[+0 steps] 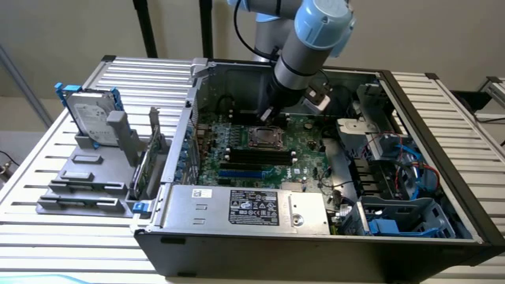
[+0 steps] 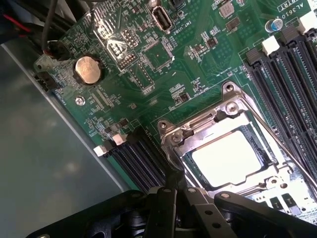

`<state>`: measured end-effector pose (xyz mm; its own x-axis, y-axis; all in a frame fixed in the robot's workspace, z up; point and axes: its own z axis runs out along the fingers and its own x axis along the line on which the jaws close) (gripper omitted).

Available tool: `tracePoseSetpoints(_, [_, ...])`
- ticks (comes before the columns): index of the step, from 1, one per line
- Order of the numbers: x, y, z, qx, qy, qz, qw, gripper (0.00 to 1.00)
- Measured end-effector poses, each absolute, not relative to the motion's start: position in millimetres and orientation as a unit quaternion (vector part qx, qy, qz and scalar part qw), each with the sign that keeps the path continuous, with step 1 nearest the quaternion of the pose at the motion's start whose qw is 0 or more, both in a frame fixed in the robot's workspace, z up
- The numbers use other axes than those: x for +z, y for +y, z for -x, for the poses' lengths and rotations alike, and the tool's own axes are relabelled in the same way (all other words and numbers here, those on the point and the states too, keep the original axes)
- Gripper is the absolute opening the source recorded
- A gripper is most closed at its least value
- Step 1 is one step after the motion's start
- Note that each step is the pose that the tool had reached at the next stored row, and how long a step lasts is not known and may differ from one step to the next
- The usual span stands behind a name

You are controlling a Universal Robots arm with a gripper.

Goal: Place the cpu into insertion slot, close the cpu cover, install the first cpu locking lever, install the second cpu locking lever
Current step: 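Install the first cpu locking lever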

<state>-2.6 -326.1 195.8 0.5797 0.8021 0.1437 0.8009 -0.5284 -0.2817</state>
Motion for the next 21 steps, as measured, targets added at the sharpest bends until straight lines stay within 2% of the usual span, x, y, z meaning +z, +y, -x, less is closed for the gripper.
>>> tracePoseSetpoints(21, [193.5,-328.4,-1.8,0.002,-0.458,0.874,0.160,0.11])
